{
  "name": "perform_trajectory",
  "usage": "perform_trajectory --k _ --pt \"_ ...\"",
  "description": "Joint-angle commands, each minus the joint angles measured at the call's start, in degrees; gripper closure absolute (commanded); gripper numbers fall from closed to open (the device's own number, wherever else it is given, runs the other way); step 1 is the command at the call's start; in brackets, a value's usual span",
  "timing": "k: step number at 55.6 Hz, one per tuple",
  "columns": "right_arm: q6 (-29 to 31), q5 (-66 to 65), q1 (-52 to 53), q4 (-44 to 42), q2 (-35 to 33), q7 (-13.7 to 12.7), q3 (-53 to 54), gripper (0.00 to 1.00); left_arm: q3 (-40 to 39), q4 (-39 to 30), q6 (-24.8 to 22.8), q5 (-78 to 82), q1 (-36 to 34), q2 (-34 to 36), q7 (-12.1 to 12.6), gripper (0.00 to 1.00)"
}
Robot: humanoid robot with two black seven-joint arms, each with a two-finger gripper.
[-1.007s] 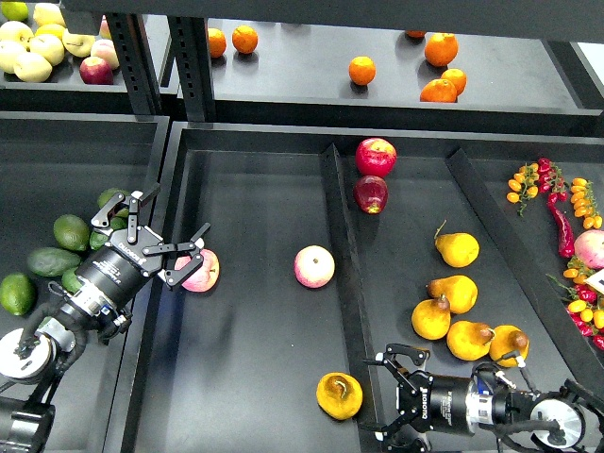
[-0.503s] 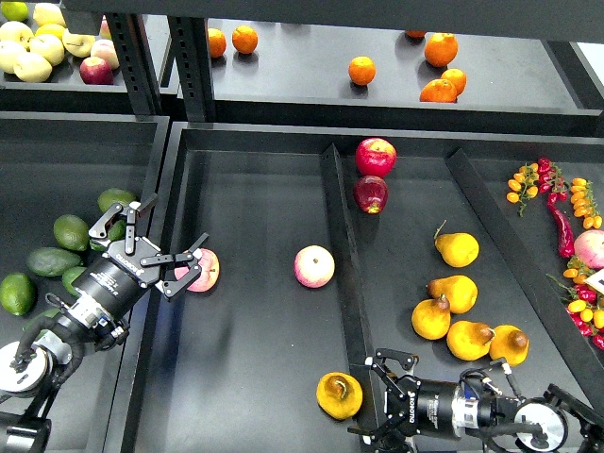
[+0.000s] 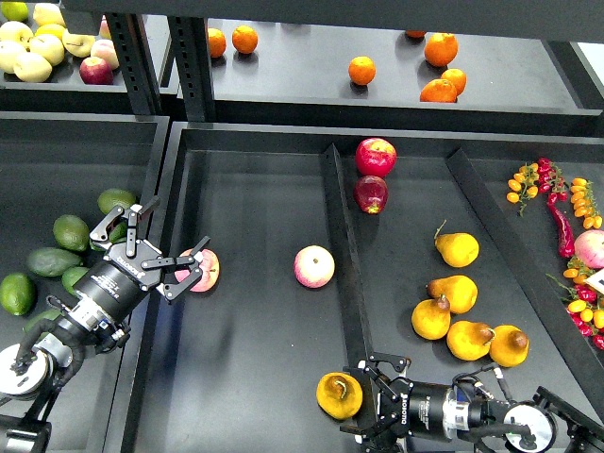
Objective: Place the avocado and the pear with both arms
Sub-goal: 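Lower the right gripper to the yellow pear lying nearest the robot, then close the right gripper on the yellow pear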
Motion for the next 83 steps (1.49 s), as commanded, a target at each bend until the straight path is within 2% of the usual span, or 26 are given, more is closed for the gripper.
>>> perform_trajectory --k 1,17,26,34,45,83 --pt "0.0 0.0 0.0 -0.4 0.6 0.0 0.2 0.34 0.0 0.0 0.0 -0.1 0.0 0.0 0.0 0.01" --pt "0.0 0.0 -0.1 -0.7 0.9 0.0 0.9 0.57 0.0 0.0 0.0 -0.1 0.0 0.0 0.0 0.01" --pt "0.0 0.2 -0.2 -0.7 1.0 0.0 1.2 0.76 0.0 -0.1 0.0 0.0 0.0 0.0 0.0 0.01" --pt "0.0 0.2 -0.1 -0.7 1.1 0.0 1.2 0.8 0.0 -0.1 0.0 0.0 0.1 0.0 0.0 0.01" --pt "0.0 0.2 -0.4 -0.7 1.1 0.0 1.8 0.93 -0.1 0.0 0.0 -0.1 0.2 0.0 0.0 0.01" --pt "0.0 4.4 1.2 3.6 0.6 0.0 8.2 0.95 -0.1 0.0 0.0 0.0 0.5 0.0 0.0 0.01"
